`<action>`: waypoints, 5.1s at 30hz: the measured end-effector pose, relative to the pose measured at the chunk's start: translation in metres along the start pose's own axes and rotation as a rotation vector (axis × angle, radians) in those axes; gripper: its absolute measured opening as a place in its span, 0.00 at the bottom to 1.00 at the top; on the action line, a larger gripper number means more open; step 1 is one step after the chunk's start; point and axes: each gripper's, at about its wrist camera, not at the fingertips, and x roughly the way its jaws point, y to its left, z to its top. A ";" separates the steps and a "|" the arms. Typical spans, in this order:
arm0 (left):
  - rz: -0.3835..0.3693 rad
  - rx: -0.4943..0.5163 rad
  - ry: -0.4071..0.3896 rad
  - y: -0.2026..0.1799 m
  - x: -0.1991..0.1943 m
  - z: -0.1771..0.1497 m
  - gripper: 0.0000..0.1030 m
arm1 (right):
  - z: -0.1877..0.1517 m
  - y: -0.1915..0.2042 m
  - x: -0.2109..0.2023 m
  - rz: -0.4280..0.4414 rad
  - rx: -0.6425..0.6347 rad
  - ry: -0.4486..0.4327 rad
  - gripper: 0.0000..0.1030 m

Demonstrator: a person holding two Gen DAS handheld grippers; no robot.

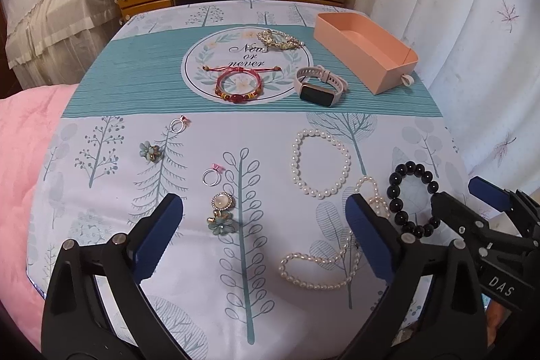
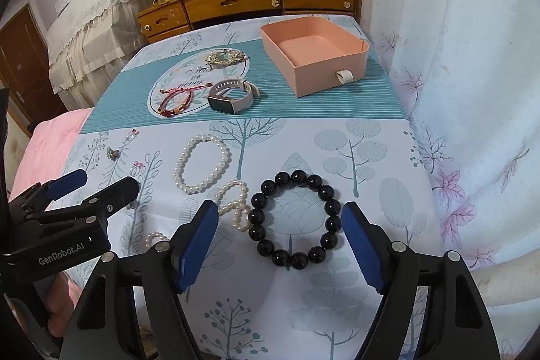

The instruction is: Organize jewelry

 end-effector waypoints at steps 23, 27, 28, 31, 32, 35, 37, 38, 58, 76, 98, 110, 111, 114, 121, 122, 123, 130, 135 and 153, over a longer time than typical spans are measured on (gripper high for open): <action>-0.061 -0.034 0.026 0.022 0.013 0.023 0.92 | 0.025 -0.015 0.036 -0.087 -0.122 0.134 0.64; -0.051 0.014 -0.018 0.025 0.011 0.027 0.92 | 0.027 -0.020 0.045 -0.095 -0.138 0.173 0.64; -0.048 0.026 -0.027 0.026 0.010 0.028 0.92 | 0.027 -0.021 0.048 -0.099 -0.142 0.185 0.64; -0.063 0.038 -0.017 0.030 0.011 0.031 0.92 | 0.027 -0.025 0.056 -0.101 -0.142 0.215 0.64; -0.077 0.036 -0.005 0.032 0.013 0.033 0.92 | 0.026 -0.026 0.058 -0.101 -0.142 0.222 0.64; -0.102 0.038 0.047 0.039 0.021 0.037 0.92 | 0.026 -0.030 0.063 -0.104 -0.144 0.237 0.64; -0.106 0.039 0.066 0.043 0.024 0.037 0.92 | 0.026 -0.034 0.066 -0.102 -0.143 0.248 0.64; -0.105 0.038 0.075 0.045 0.026 0.038 0.92 | 0.027 -0.036 0.068 -0.104 -0.141 0.254 0.64; -0.114 0.177 0.138 0.080 0.025 0.037 0.92 | 0.033 -0.028 0.102 -0.039 -0.206 0.339 0.21; -0.228 0.302 0.377 -0.015 0.099 0.064 0.41 | 0.050 -0.038 0.070 0.019 -0.130 0.259 0.14; -0.169 0.286 0.319 -0.038 0.081 0.093 0.04 | 0.080 -0.017 0.003 0.032 -0.131 0.100 0.14; -0.169 0.201 0.018 -0.069 -0.009 0.200 0.04 | 0.166 -0.018 -0.035 0.010 -0.028 -0.150 0.14; -0.170 0.191 -0.001 -0.073 -0.011 0.208 0.04 | 0.174 -0.021 -0.034 0.010 -0.015 -0.165 0.14; -0.160 0.168 -0.056 -0.086 -0.006 0.230 0.05 | 0.196 -0.030 -0.024 0.004 0.023 -0.216 0.14; -0.212 0.144 -0.098 -0.122 0.041 0.267 0.05 | 0.236 -0.069 0.035 0.033 0.138 -0.250 0.14; -0.228 0.146 -0.094 -0.127 0.050 0.269 0.05 | 0.239 -0.075 0.050 0.036 0.153 -0.221 0.14; -0.233 0.148 -0.089 -0.131 0.059 0.269 0.05 | 0.238 -0.080 0.065 0.033 0.161 -0.194 0.14; -0.254 0.189 0.006 -0.162 0.131 0.258 0.05 | 0.225 -0.092 0.137 -0.027 0.124 0.030 0.15; -0.284 0.182 0.042 -0.164 0.154 0.250 0.04 | 0.217 -0.085 0.144 -0.027 0.079 0.112 0.17; -0.284 0.246 0.018 -0.107 0.097 0.201 0.43 | 0.160 -0.035 0.119 -0.095 -0.038 0.204 0.24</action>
